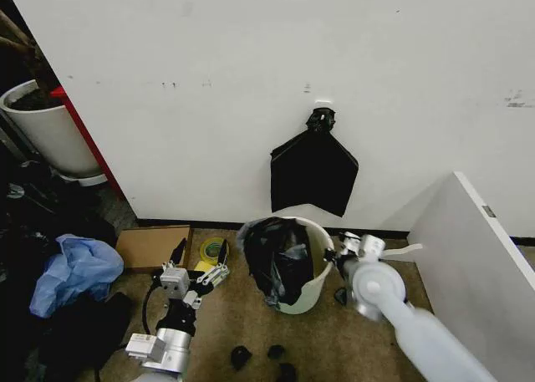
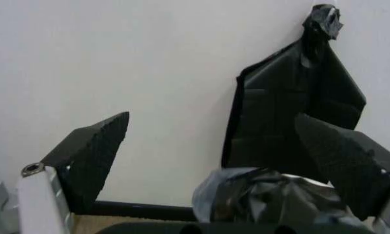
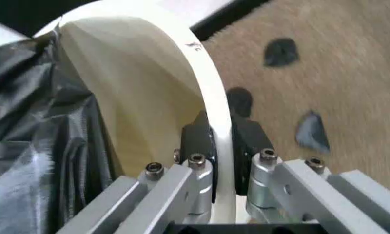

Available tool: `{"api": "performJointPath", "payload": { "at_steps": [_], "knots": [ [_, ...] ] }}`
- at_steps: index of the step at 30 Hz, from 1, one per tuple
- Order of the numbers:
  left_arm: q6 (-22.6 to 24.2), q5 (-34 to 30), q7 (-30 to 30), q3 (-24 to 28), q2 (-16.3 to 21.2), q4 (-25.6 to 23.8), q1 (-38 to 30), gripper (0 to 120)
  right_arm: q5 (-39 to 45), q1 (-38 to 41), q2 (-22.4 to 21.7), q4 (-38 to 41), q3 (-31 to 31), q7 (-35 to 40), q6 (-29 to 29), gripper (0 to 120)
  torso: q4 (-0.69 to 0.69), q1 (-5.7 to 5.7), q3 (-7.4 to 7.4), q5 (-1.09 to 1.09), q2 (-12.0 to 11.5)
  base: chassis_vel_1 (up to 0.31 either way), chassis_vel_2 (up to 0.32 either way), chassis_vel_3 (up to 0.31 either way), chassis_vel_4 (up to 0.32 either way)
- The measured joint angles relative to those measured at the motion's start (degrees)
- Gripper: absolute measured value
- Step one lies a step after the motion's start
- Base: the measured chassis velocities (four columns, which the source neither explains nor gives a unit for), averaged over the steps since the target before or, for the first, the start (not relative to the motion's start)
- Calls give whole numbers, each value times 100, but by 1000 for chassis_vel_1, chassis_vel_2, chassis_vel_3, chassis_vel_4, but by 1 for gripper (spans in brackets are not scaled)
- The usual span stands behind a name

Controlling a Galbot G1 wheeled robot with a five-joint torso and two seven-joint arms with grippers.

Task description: Place the garbage bag over the trash bin.

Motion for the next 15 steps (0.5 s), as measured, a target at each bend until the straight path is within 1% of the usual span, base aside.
{"api": "performJointPath", "payload": {
  "at_steps": [1, 3, 7, 13, 15],
  "knots": [
    [18, -10, -4, 28, 0, 18, -28, 100, -105, -163, 69, 69, 13, 47, 192, 3, 0, 0, 0, 1, 0, 0, 0, 0, 0],
    [28, -16, -6, 44, 0, 29, -42, 100, -166, -256, 110, 91, 18, 64, 284, 3, 0, 0, 0, 0, 0, 0, 0, 0, 0],
    [76, -44, -13, 102, -8, 46, -94, 100, -539, -682, 331, 48, 18, 30, 694, 3, 1, 0, 1, 1, 0, 0, 0, 0, 0],
    [86, -73, -18, 82, 10, 39, -86, 100, -659, -833, 431, 10, 2, -92, 727, 3, 1, 0, 1, 1, 0, 0, 0, 0, 0],
    [86, -82, -22, 61, 19, 31, -73, 100, -669, -850, 446, 100, -23, -97, 652, 9, 1, 0, 0, 1, 0, 0, 0, 0, 0]
  ]
}}
